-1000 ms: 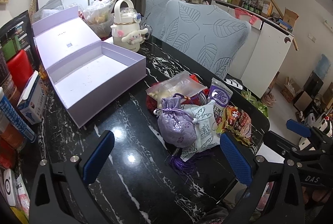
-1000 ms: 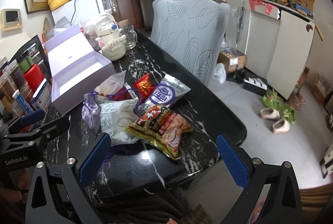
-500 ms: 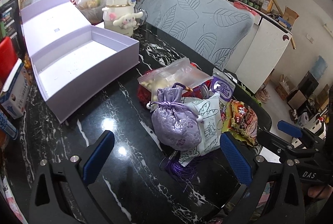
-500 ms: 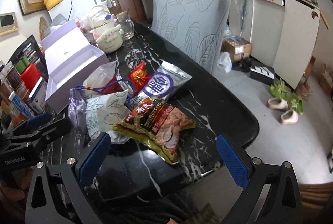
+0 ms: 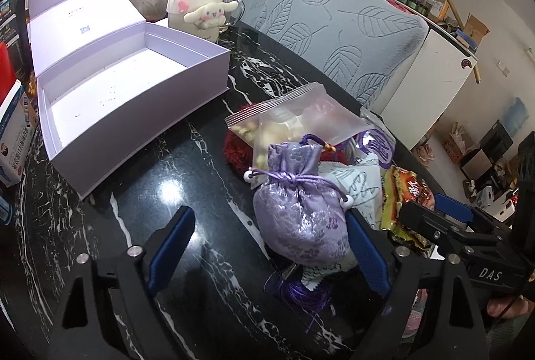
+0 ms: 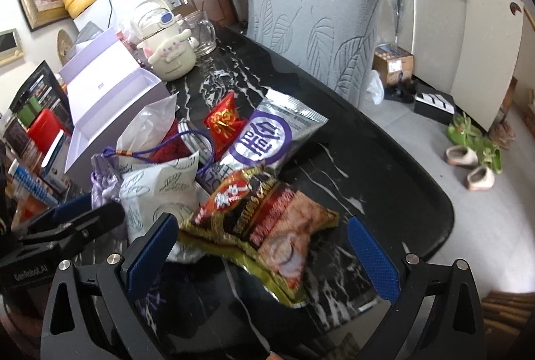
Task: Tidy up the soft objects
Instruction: 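Grasp the purple sachet with left tool while right tool grasps the red-gold snack bag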
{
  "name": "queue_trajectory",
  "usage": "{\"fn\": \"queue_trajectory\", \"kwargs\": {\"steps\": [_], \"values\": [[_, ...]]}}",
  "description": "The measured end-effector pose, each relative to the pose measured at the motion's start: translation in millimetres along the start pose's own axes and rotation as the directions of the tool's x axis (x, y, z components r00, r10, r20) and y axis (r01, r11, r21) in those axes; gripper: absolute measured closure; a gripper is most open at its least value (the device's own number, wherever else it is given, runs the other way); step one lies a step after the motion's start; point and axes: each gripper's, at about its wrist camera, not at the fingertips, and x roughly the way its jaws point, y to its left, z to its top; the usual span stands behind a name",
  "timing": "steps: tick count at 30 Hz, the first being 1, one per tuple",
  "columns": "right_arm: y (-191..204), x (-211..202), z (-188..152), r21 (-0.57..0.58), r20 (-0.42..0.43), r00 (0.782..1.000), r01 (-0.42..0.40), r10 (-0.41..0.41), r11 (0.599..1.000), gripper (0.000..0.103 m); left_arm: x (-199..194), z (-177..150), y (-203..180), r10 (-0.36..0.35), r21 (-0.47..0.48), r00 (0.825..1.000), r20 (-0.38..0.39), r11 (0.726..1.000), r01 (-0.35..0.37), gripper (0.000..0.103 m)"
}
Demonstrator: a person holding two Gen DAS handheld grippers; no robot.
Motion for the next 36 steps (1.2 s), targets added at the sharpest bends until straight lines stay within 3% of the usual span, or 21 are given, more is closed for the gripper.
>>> {"fn": "queue_trajectory", "kwargs": {"steps": [6, 13, 17, 20, 23, 28, 31, 36], "values": [[-0.7, 14.3, 5.5, 0.02, -0.027, 0.999, -0.016, 0.016, 1.0, 0.0, 5.7, 4.6, 9.7, 0.014, -0.009, 1.0, -0.01, 1.0, -0.014, 0.034], [-7.5, 20.2, 2.7, 0.057, -0.06, 0.998, -0.028, 0.031, 0.998, 0.001, 19.6, 1.8, 11.5, 0.021, 0.005, 0.998, -0.053, 1.0, -0.021, 0.034], [-13.1, 20.5, -1.1, 0.083, -0.064, 0.996, -0.056, 0.061, 0.995, 0.014, 31.9, -2.9, 10.9, 0.026, 0.01, 0.994, -0.102, 1.0, -0.025, 0.034], [-11.9, 19.7, -2.5, 0.064, -0.061, 0.997, -0.037, 0.041, 0.997, 0.022, 32.0, -2.6, 12.3, 0.022, 0.004, 0.995, -0.095, 1.0, -0.022, 0.037], [-12.0, 18.7, -3.3, 0.058, -0.063, 0.997, -0.042, 0.045, 0.997, 0.024, 30.7, -2.7, 13.5, 0.004, -0.003, 0.996, -0.084, 1.0, -0.005, 0.064], [-12.2, 17.2, -3.5, 0.045, -0.059, 0.997, -0.048, 0.051, 0.998, 0.037, 25.6, -7.3, 5.6, 0.024, 0.029, 0.998, -0.066, 0.999, -0.022, 0.066], [-11.7, 12.1, -4.0, 0.026, -0.041, 0.999, -0.033, 0.034, 0.999, 0.049, 19.3, -9.7, 3.4, 0.022, 0.031, 0.998, -0.056, 0.999, -0.02, 0.066], [-11.2, 7.2, -6.0, 0.015, -0.026, 0.999, -0.028, 0.029, 0.999, 0.056, 8.2, -10.1, 0.4, 0.021, 0.037, 0.999, -0.029, 0.999, -0.02, 0.066]]}}
